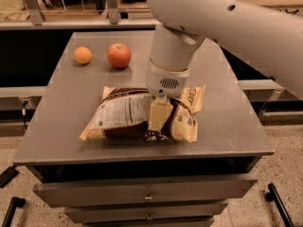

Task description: Pick brown chip bag

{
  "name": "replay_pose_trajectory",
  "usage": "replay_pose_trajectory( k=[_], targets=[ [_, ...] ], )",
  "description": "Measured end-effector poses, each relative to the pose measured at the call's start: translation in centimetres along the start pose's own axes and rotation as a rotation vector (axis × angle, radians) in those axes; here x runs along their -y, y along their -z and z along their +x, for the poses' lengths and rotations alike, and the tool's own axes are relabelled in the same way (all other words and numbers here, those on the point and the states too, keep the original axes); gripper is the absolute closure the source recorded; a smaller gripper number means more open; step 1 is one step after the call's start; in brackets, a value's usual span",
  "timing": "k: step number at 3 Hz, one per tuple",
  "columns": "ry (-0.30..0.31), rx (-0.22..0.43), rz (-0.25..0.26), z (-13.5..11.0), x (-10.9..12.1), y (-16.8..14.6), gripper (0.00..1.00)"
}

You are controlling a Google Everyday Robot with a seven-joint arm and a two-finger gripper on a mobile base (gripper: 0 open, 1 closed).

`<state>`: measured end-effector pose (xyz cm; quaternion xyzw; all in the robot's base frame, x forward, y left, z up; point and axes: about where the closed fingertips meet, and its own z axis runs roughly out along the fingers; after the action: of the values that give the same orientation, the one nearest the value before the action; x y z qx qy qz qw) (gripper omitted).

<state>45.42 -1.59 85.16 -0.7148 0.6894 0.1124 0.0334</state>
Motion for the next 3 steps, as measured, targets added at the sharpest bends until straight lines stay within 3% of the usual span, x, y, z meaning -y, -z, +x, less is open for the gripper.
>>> replay_pose_trajectory(
  k=[3],
  targets=[
    [0.000, 0.000, 0.001, -0.02, 0.00, 0.09, 1.00]
  ],
)
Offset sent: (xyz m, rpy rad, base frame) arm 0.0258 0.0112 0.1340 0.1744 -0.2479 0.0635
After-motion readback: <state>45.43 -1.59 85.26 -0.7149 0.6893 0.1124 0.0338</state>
